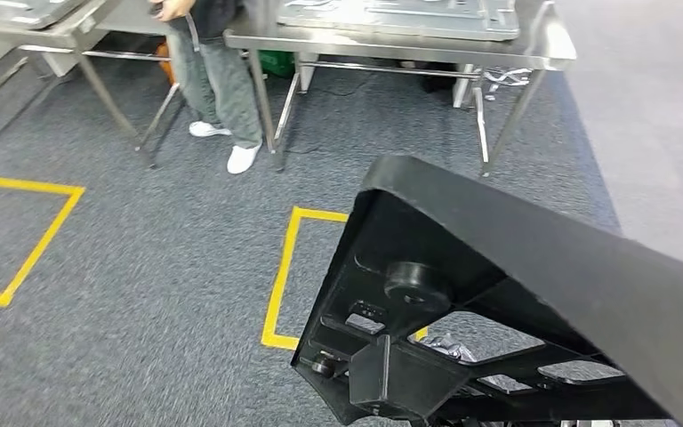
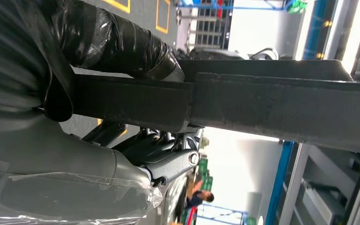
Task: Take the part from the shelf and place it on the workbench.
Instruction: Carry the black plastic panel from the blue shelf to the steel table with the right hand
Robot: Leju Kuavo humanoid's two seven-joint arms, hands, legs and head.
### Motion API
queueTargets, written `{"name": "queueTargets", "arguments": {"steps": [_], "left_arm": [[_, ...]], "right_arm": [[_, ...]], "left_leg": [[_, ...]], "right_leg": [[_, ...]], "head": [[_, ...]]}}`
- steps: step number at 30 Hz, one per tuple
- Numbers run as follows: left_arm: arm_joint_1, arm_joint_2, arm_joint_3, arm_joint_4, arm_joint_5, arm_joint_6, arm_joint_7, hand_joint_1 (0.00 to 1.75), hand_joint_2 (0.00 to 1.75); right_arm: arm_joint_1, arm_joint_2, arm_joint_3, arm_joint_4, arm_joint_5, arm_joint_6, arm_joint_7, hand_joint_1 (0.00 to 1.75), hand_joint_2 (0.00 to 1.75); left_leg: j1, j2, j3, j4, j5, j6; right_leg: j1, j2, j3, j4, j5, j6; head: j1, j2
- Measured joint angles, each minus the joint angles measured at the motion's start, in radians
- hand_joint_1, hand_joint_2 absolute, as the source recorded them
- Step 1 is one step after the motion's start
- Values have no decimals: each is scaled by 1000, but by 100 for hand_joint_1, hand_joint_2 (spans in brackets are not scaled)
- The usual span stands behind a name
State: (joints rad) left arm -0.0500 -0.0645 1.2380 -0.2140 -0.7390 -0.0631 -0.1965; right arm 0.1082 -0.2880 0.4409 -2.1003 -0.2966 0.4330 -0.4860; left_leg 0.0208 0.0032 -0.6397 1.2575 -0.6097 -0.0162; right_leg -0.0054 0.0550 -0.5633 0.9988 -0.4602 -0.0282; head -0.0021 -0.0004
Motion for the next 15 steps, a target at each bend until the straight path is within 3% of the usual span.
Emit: {"name": "queueTargets", "arguments": {"steps": [2, 3, 5, 7, 8, 10, 11, 13, 14, 15], "left_arm": [[0, 1, 1, 0, -1, -3, 2, 0, 0], [0, 2, 1, 0, -2, -6, 3, 0, 0], [0, 5, 1, 0, -4, -12, 6, 0, 0], [-3, 6, 1, 0, -5, -18, 9, 0, 0], [-5, 5, 1, 0, -5, -21, 10, 0, 0], [-5, 5, 2, 0, -5, -25, 11, 0, 0], [-3, 5, 2, 0, -4, -28, 11, 0, 0], [2, 5, 4, 0, -1, -30, 12, 0, 0], [4, 5, 5, 0, 1, -31, 13, 0, 0], [5, 5, 6, 0, 2, -31, 13, 0, 0]], "right_arm": [[-3, 0, 1, 3, -3, 0, 0, 175, 175], [-7, 0, 1, 5, -5, 1, 0, 175, 175], [-16, 0, 1, 10, -9, 6, 0, 175, 175], [-19, 0, 1, 12, -10, 15, 2, 175, 175], [-20, -1, 1, 13, -9, 18, 2, 175, 175], [-26, -1, 2, 14, -5, 19, 2, 175, 175], [-29, -1, 2, 14, -3, 18, 1, 175, 175], [-32, -1, 2, 14, 3, 17, -2, 175, 175], [-31, 0, 2, 14, 8, 14, -3, 175, 175], [-30, 0, 3, 14, 14, 12, -4, 175, 175]], "left_leg": [[0, -27, 41, -125, 88, 9], [0, -48, 65, -189, 116, 14], [-2, -74, 88, -251, 131, 22], [-3, -63, 95, -262, 130, 31], [-1, -56, 98, -267, 133, 38], [4, -41, 104, -276, 138, 49], [3, -34, 104, -277, 138, 52], [2, -18, 104, -276, 135, 54], [2, -12, 105, -276, 133, 53], [2, -7, 108, -275, 130, 51]], "right_leg": [[0, 25, 6, 3, -5, 4], [1, 37, 7, 6, -8, 7], [-1, 55, 3, 8, -9, 18], [-4, 68, 0, 6, -8, 32], [-3, 56, -2, 12, -12, 37], [-2, 3, -29, 71, -49, 45], [-3, -25, -59, 130, -81, 49], [-10, -46, -126, 258, -134, 57], [-14, -48, -144, 290, -137, 61], [-17, -49, -141, 279, -118, 63]], "head": [[0, 0], [0, 0], [0, 0], [0, 0], [0, 0], [1, 0], [1, 0], [1, 0], [1, 0], [1, 0]]}}
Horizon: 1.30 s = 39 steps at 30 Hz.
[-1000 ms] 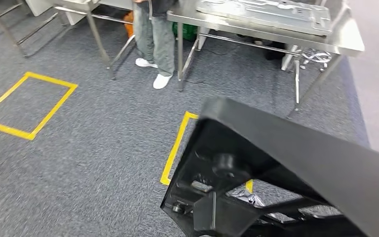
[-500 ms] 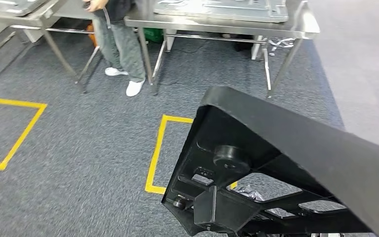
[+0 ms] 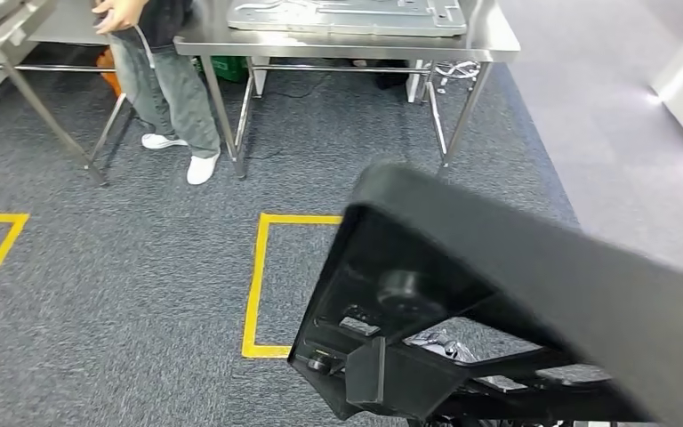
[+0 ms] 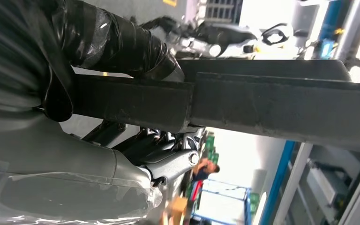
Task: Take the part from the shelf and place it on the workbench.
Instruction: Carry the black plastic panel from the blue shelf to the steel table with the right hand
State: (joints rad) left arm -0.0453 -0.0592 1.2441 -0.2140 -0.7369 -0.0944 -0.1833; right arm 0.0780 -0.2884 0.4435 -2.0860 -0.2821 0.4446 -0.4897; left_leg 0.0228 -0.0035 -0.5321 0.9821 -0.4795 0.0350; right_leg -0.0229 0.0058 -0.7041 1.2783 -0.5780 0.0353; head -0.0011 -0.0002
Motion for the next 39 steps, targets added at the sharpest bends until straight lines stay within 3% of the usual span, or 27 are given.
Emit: {"name": "queueTargets", "arguments": {"steps": [3, 5, 8, 10, 13, 14, 15, 16, 18, 20, 23, 25, 28, 29, 30, 31, 33, 34, 36, 39], "left_arm": [[0, 0, 6, 0, 2, -1, 0, 0, 0], [-1, 0, 9, 0, 3, -2, -1, 0, 0], [-2, 0, 13, 0, 4, -2, -2, 0, 0], [-3, 0, 14, 0, 4, -2, -3, 0, 0], [-2, 0, 14, 0, 4, -3, -3, 0, 0], [-1, 0, 14, 0, 4, -3, -3, 0, 0], [1, 0, 15, 0, 4, -3, -3, 0, 0], [1, 0, 15, 0, 4, -3, -3, 0, 0], [1, 2, 15, 0, 4, -2, -5, 0, 0], [-1, 4, 15, 0, 4, -2, -8, 0, 0], [-1, 4, 15, 0, 4, -2, -12, 0, 0], [-1, 4, 16, 0, 4, -2, -14, 0, 0], [-1, 4, 16, 0, 3, -2, -15, 0, 0], [-1, 4, 16, 0, 3, -2, -16, 0, 0], [-1, 4, 16, 0, 3, -2, -16, 0, 0], [-1, 4, 16, 0, 3, -2, -16, 0, 0], [0, 4, 16, 0, 2, -2, -17, 0, 0], [-1, 4, 17, 0, 1, -2, -18, 0, 0], [-3, 4, 17, 0, 0, -2, -20, 0, 0], [-5, 4, 17, 0, -1, -2, -21, 0, 0]], "right_arm": [[2, 0, 1, -2, 15, -10, -1, 175, 175], [2, 0, 2, -5, 18, -13, -2, 175, 175], [5, -1, 4, -8, 19, -14, -3, 175, 175], [5, -1, 5, -11, 19, -14, -3, 175, 175], [6, -1, 7, -12, 19, -14, -4, 175, 175], [7, -1, 8, -12, 19, -14, -4, 175, 175], [7, -1, 9, -12, 19, -14, -4, 175, 175], [8, -1, 10, -12, 19, -14, -4, 175, 175], [8, -1, 10, -12, 19, -15, -5, 175, 175], [8, -1, 10, -12, 18, -16, -6, 175, 175], [8, -1, 11, -13, 18, -17, -8, 175, 175], [9, -2, 11, -15, 18, -18, -11, 175, 175], [12, -3, 12, -16, 18, -19, -15, 175, 175], [14, -4, 12, -16, 18, -20, -15, 175, 175], [16, -4, 12, -16, 18, -21, -15, 175, 175], [16, -5, 12, -16, 18, -22, -15, 175, 175], [17, -6, 12, -16, 18, -23, -15, 175, 175], [16, -6, 12, -17, 19, -23, -15, 175, 175], [17, -6, 12, -18, 19, -23, -16, 175, 175], [19, -8, 12, -19, 19, -22, -17, 175, 175]], "left_leg": [[0, 7, 13, 2, -11, -13], [-3, 9, 16, 3, -17, -25], [-1, 12, 20, 3, -25, -43], [1, 12, 2, 50, -57, -51], [1, 10, -101, 249, -145, -54], [0, 10, -129, 294, -152, -54], [0, 10, -139, 303, -138, -52], [-1, 10, -129, 269, -105, -48], [-5, 9, -72, 134, -26, -35], [-12, 8, -29, 38, 5, -23], [-13, 9, -18, 14, 5, -12], [-6, 10, -13, 5, 8, -2], [-4, 12, -8, 2, 5, 4], [-4, 12, -6, 3, 3, 4], [-4, 12, -3, 3, -1, 3], [-4, 12, 3, 3, -5, 1], [-4, 11, 19, 2, -17, -5], [-6, 11, 25, 2, -24, -10], [-8, 10, 32, -1, -34, -22], [-8, 13, 43, -2, -46, -40]], "right_leg": [[-4, -7, 100, -196, 100, 0], [2, -9, 135, -268, 115, -9], [5, -4, 138, -272, 111, -29], [3, -3, 144, -279, 111, -43], [8, -4, 148, -280, 107, -57], [10, -3, 150, -280, 104, -59], [13, -1, 153, -280, 102, -60], [15, 0, 159, -280, 99, -60], [19, 2, 172, -280, 91, -57], [21, 3, 179, -279, 83, -48], [21, 3, 180, -280, 78, -31], [20, 1, 166, -243, 53, -20], [12, 0, 68, -59, -30, -7], [10, 0, 35, -9, -41, -4], [8, -1, 19, 7, -31, -3], [7, -1, 22, -15, 0, -2], [6, -4, 74, -143, 84, -6], [8, -6, 102, -207, 109, -10], [14, -8, 129, -265, 116, -21], [13, -2, 141, -277, 109, -42]], "head": [[0, 0], [0, 0], [0, 0], [-1, 0], [-1, 0], [-1, 0], [-1, 0], [-1, 0], [-1, 0], [-1, 0], [-1, 0], [-1, 0], [0, 0], [0, 0], [0, 0], [0, 0], [0, 0], [0, 0], [0, 0], [-1, 0]]}}
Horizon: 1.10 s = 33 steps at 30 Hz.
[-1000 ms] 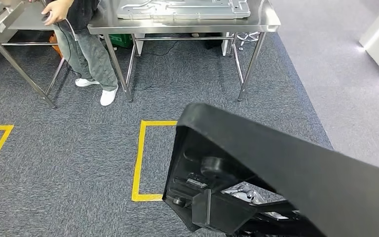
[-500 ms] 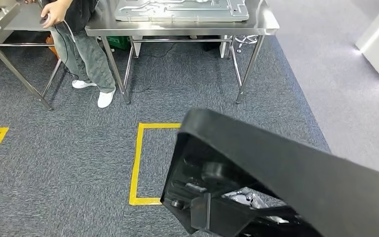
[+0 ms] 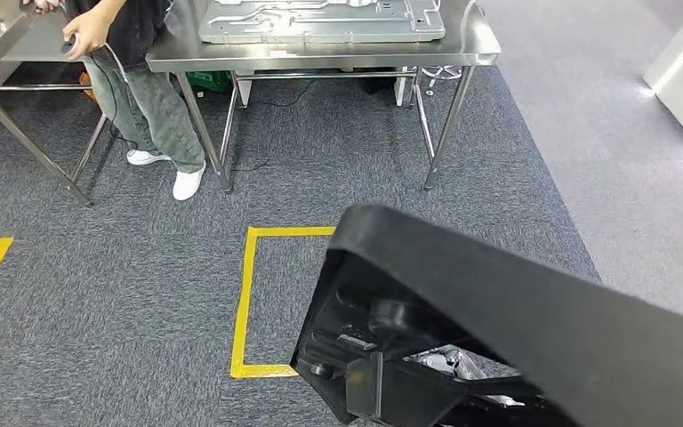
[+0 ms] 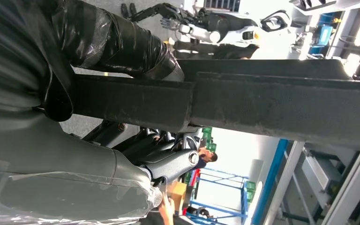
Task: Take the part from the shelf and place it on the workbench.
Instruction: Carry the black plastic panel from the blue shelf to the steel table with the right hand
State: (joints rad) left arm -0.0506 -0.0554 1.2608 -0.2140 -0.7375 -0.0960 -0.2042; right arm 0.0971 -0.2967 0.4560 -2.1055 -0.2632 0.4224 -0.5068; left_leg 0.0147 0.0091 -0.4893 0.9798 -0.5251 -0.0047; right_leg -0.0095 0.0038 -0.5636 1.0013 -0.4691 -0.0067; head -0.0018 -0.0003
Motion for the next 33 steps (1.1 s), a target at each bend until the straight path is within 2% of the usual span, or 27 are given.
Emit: {"name": "queueTargets", "arguments": {"steps": [1, 2, 4, 5, 6, 7, 8, 9, 10, 11, 12, 14, 16, 17, 18, 20, 21, 22, 23, 24, 26, 27, 28, 31, 32, 33], "left_arm": [[-1, 0, 0, 0, -1, 0, 0, 0, 0], [-2, 0, 0, 0, -1, -1, 0, 0, 0], [-1, 0, 0, 0, -2, -2, 0, 0, 0], [1, 0, 0, 0, -2, -2, 0, 0, 0], [3, 0, 0, 0, -2, -2, 0, 0, 0], [4, 0, 0, 0, -2, -3, 0, 0, 0], [5, 0, 0, 0, -2, -3, 0, 0, 0], [6, 1, 0, 0, -2, -3, 0, 0, 0], [6, 3, 0, 0, -2, -3, 0, 0, 0], [5, 5, 0, 0, -3, -3, 0, 0, 0], [5, 6, 0, 0, -4, -3, -1, 0, 0], [5, 7, 0, 0, -5, -4, -1, 0, 0], [7, 7, 0, 0, -7, -4, -3, 0, 0], [7, 7, 0, 0, -8, -5, -3, 0, 0], [6, 7, 0, 0, -9, -6, -4, 0, 0], [6, 7, 0, 0, -10, -7, -5, 0, 0], [7, 7, 0, 0, -10, -8, -6, 0, 0], [8, 7, 0, 0, -11, -8, -6, 0, 0], [9, 7, 0, 0, -12, -8, -6, 0, 0], [9, 7, 0, 0, -13, -9, -6, 0, 0], [8, 7, 0, 0, -15, -9, -6, 0, 0], [7, 7, 0, 0, -16, -9, -7, 0, 0], [6, 7, 0, 0, -16, -9, -8, 0, 0], [5, 7, 0, 0, -17, -9, -11, 0, 0], [4, 7, 0, 0, -17, -9, -12, 0, 0], [1, 7, 0, 0, -18, -9, -12, 0, 0]], "right_arm": [[1, -1, 0, -1, 0, 1, -1, 175, 175], [1, -1, 0, -2, 0, 2, -2, 175, 175], [1, -1, 0, -3, 0, 5, -3, 175, 175], [2, -1, 0, -3, 0, 6, -3, 175, 175], [2, -1, 0, -3, 0, 7, -4, 175, 175], [3, -1, 0, -3, 0, 7, -4, 175, 175], [3, -1, 0, -3, 0, 7, -4, 175, 175], [3, -1, 0, -3, 0, 7, -4, 175, 175], [3, -1, 0, -3, 0, 6, -4, 175, 175], [3, -1, 0, -3, 0, 6, -4, 175, 175], [2, -1, 0, -3, 0, 6, -4, 175, 175], [3, -1, 1, -3, 1, 6, -6, 175, 175], [0, -2, 1, -3, 0, 5, -7, 175, 175], [-4, -2, 0, -3, -1, 5, -7, 175, 175], [-7, -2, 0, -3, -2, 4, -8, 175, 175], [-10, -2, -1, -2, -3, 5, -8, 175, 175], [-9, -2, -1, -1, -4, 5, -8, 175, 175], [-9, -3, -1, 0, -4, 5, -8, 175, 175], [-9, -3, -1, 2, -4, 5, -8, 175, 175], [-9, -3, -1, 2, -4, 5, -8, 175, 175], [-9, -3, -1, 4, -4, 6, -8, 175, 175], [-9, -3, -1, 4, -4, 6, -8, 175, 175], [-9, -3, -1, 5, -4, 7, -8, 175, 175], [-9, -4, -1, 6, -4, 8, -7, 175, 175], [-9, -4, -1, 5, -4, 8, -7, 175, 175], [-9, -4, -1, 5, -4, 8, -7, 175, 175]], "left_leg": [[1, 0, -6, 21, -12, -4], [2, 0, -25, 65, -34, -7], [2, -1, -105, 209, -92, -10], [2, -1, -147, 273, -108, -10], [1, -2, -175, 305, -104, -9], [0, -2, -182, 294, -76, -5], [-3, -3, -169, 242, -31, 2], [-7, -3, -143, 166, 18, 13], [-12, -2, -118, 97, 53, 23], [-17, -1, -98, 46, 71, 32], [-21, 0, -88, 17, 76, 39], [-23, 0, -76, 1, 68, 47], [-17, -1, -54, -11, 67, 56], [-14, -2, -42, -14, 65, 59], [-13, -2, -34, -15, 60, 61], [-11, -2, -21, -15, 47, 61], [-10, -3, -13, -15, 38, 59], [-8, -3, -2, -15, 29, 56], [-6, -4, 12, -15, 19, 52], [-3, -5, 27, -16, 8, 48], [2, -6, 57, -21, -13, 38], [3, -7, 70, -27, -23, 31], [3, -7, 83, -36, -29, 23], [2, -6, 111, -30, -29, 1], [3, -6, 105, -6, -30, -3], [4, -6, 85, 35, -42, -5]], "right_leg": [[-2, 1, 7, -5, -1, -8], [-3, 1, 15, -9, -4, -15], [1, 0, 29, -11, -15, -23], [3, 0, 37, -12, -21, -25], [5, 2, 46, -13, -28, -26], [7, 3, 57, -13, -35, -26], [9, 4, 69, -15, -42, -25], [10, 5, 81, -17, -50, -24], [12, 5, 92, -20, -57, -21], [12, 6, 99, -25, -63, -17], [11, 7, 105, -29, -67, -12], [9, 7, 112, -23, -62, 2], [8, 5, 108, 12, -65, 14], [7, 4, 89, 50, -79, 20], [4, 4, 56, 106, -101, 25], [-3, 3, -36, 229, -157, 33], [-6, 2, -74, 266, -177, 36], [-9, 2, -98, 274, -182, 39], [-11, 1, -106, 251, -168, 41], [-12, 0, -99, 199, -130, 42], [-12, -6, -72, 73, -19, 40], [-10, -10, -60, 30, 16, 35], [-7, -14, -52, 8, 34, 29], [-6, -10, -22, -9, 29, 1], [-7, -8, -11, -12, 28, -6], [-7, -7, -1, -14, 25, -13]], "head": [[0, 0], [0, 0], [0, 0], [0, 0], [0, 0], [0, 0], [0, 0], [0, 0], [0, 0], [0, 0], [0, 0], [0, 0], [0, 0], [0, 0], [0, 0], [0, 0], [0, 0], [0, 0], [0, 0], [0, 0], [0, 0], [0, 0], [0, 0], [-1, 0], [-1, 0], [-1, 0]]}}
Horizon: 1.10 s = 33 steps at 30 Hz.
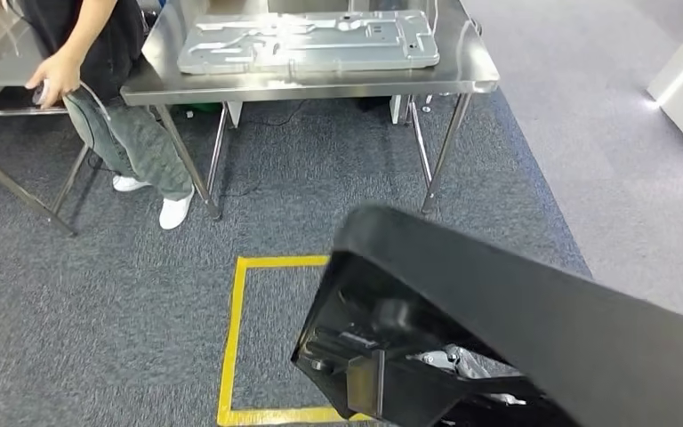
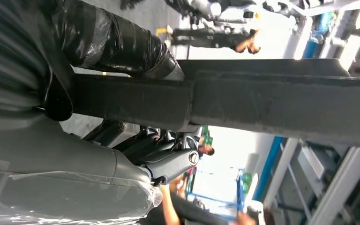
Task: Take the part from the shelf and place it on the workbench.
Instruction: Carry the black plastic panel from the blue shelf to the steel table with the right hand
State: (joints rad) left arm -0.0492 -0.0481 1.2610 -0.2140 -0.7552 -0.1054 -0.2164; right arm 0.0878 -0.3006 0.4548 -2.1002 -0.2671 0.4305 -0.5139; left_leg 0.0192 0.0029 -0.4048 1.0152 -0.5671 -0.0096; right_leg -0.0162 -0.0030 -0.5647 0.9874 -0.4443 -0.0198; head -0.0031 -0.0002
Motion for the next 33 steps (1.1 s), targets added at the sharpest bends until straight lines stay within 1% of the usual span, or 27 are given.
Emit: {"name": "queueTargets", "arguments": {"steps": [1, 3, 4, 5, 6, 7, 8, 9, 10, 11, 13, 15, 17, 18, 19, 20, 21, 22, 24, 25, 26, 28, 29, 30, 31, 32, 33], "left_arm": [[-2, 0, 0, 0, 0, 0, 0, 0, 0], [-2, 0, 0, 0, 0, 1, 0, 0, 0], [1, 0, 0, 0, 1, 2, 0, 0, 0], [4, 0, 0, 0, 1, 2, 0, 0, 0], [7, 0, 0, 0, 1, 3, 0, 0, 0], [8, 0, 0, 0, 1, 3, 0, 0, 0], [10, 1, 0, 0, 1, 4, 0, 0, 0], [11, 2, 1, 0, 1, 4, 0, 0, 0], [12, 4, 1, 0, 1, 4, 0, 0, 0], [13, 5, 1, 0, 1, 4, 0, 0, 0], [13, 5, 2, 0, 1, 5, 0, 0, 0], [11, 5, 2, 0, 1, 5, -1, 0, 0], [9, 5, 3, 0, 1, 5, -2, 0, 0], [9, 5, 3, 0, 1, 4, -2, 0, 0], [9, 5, 4, 0, 1, 4, -3, 0, 0], [9, 5, 4, 0, 1, 4, -3, 0, 0], [10, 5, 5, 0, 0, 4, -3, 0, 0], [11, 5, 5, 0, 0, 4, -3, 0, 0], [11, 4, 5, 0, 0, 4, -3, 0, 0], [9, 4, 5, 0, -1, 4, -4, 0, 0], [8, 3, 5, 0, -1, 4, -4, 0, 0], [6, 3, 5, 0, -1, 4, -5, 0, 0], [5, 3, 5, 0, -1, 4, -5, 0, 0], [4, 2, 5, 0, -1, 4, -5, 0, 0], [2, 2, 5, 0, -1, 3, -6, 0, 0], [1, 2, 5, 0, -1, 3, -6, 0, 0], [0, 1, 5, 0, -1, 2, -6, 0, 0]], "right_arm": [[1, 0, 0, 0, 1, 0, 0, 175, 175], [5, 0, 0, 0, 4, 1, 0, 175, 175], [8, 0, 0, 0, 6, 1, 0, 175, 175], [12, 0, 0, 0, 8, 1, -1, 175, 175], [14, 0, 0, 0, 10, 1, -1, 175, 175], [15, 0, 0, -1, 11, 1, -2, 175, 175], [15, 0, 0, -2, 12, 1, -2, 175, 175], [17, 0, 0, -2, 13, 1, -3, 175, 175], [19, 0, 0, -3, 14, 1, -3, 175, 175], [21, 0, 0, -3, 15, 0, -3, 175, 175], [24, 0, 1, -5, 16, -2, -3, 175, 175], [25, -2, 0, -7, 19, -3, -4, 175, 175], [26, -3, 0, -8, 21, -4, -5, 175, 175], [27, -4, 0, -8, 21, -4, -5, 175, 175], [29, -4, 0, -8, 21, -5, -5, 175, 175], [31, -5, 0, -8, 22, -5, -5, 175, 175], [32, -5, 0, -8, 22, -6, -5, 175, 175], [33, -6, 0, -8, 23, -7, -5, 175, 175], [35, -6, 0, -8, 24, -9, -5, 175, 175], [35, -7, 0, -8, 25, -10, -5, 175, 175], [36, -7, 0, -9, 25, -11, -5, 175, 175], [37, -8, 0, -11, 25, -12, -6, 175, 175], [37, -8, 0, -12, 25, -12, -6, 175, 175], [37, -8, 0, -14, 25, -12, -6, 175, 175], [37, -8, 0, -15, 25, -12, -6, 175, 175], [37, -8, 0, -16, 25, -12, -6, 175, 175], [37, -8, 0, -17, 25, -12, -6, 175, 175]], "left_leg": [[1, 0, -37, 59, -21, -1], [1, -1, -135, 191, -80, -2], [1, -1, -175, 230, -102, -2], [0, -1, -201, 239, -107, 0], [0, -1, -211, 215, -90, 3], [-2, -1, -207, 161, -50, 10], [-6, -1, -198, 97, 11, 19], [-11, -2, -190, 43, 59, 26], [-17, -3, -184, 7, 95, 32], [-21, -4, -181, -11, 113, 38], [-21, -5, -169, -20, 110, 49], [-16, -5, -148, -31, 107, 62], [-14, -6, -130, -37, 99, 70], [-15, -6, -124, -37, 92, 72], [-15, -7, -117, -37, 84, 72], [-15, -8, -107, -37, 74, 72], [-15, -9, -94, -37, 64, 70], [-15, -10, -79, -37, 53, 68], [-15, -10, -51, -37, 30, 61], [-16, -11, -42, -37, 20, 57], [-17, -12, -35, -40, 11, 51], [-18, -12, -25, -38, 8, 37], [-17, -11, -24, -27, 10, 32], [-17, -10, -33, 3, 13, 27], [-15, -9, -56, 47, 8, 23], [-13, -9, -93, 106, -6, 17], [-12, -9, -135, 168, -31, 12]], "right_leg": [[1, 0, 7, -2, -5, -4], [5, 2, 17, -2, -18, -10], [7, 4, 24, -2, -26, -11], [10, 6, 34, -2, -35, -12], [12, 8, 46, -2, -45, -11], [14, 9, 61, -2, -56, -10], [15, 9, 73, -2, -66, -8], [16, 10, 84, -4, -75, -4], [16, 11, 91, -6, -83, 1], [16, 13, 95, -5, -86, 7], [16, 14, 100, 4, -86, 20], [15, 12, 80, 59, -86, 30], [10, 10, 9, 175, -115, 39], [7, 10, -35, 233, -144, 44], [5, 9, -76, 276, -172, 49], [3, 9, -102, 291, -188, 52], [1, 8, -115, 278, -185, 54], [1, 8, -112, 237, -157, 53], [4, 7, -88, 117, -51, 44], [7, 7, -77, 72, -11, 37], [11, 7, -71, 46, 15, 29], [14, 8, -61, 33, 15, 15], [12, 9, -51, 26, 16, 9], [10, 10, -40, 20, 13, 2], [8, 10, -29, 15, 9, -3], [7, 9, -20, 11, 3, -7], [7, 9, -13, 11, -5, -9]], "head": [[0, 0], [-2, 0], [-2, 0], [-2, 0], [-2, 0], [-2, 0], [-1, 0], [-1, 0], [-1, 0], [-1, 0], [-2, 0], [-1, 0], [-1, 0], [-1, 0], [-1, 0], [-1, 0], [-1, 0], [-1, 0], [-1, 0], [-1, 0], [-1, 0], [-1, 0], [-1, 0], [-1, 0], [-1, 0], [-1, 0], [-1, 0]]}}
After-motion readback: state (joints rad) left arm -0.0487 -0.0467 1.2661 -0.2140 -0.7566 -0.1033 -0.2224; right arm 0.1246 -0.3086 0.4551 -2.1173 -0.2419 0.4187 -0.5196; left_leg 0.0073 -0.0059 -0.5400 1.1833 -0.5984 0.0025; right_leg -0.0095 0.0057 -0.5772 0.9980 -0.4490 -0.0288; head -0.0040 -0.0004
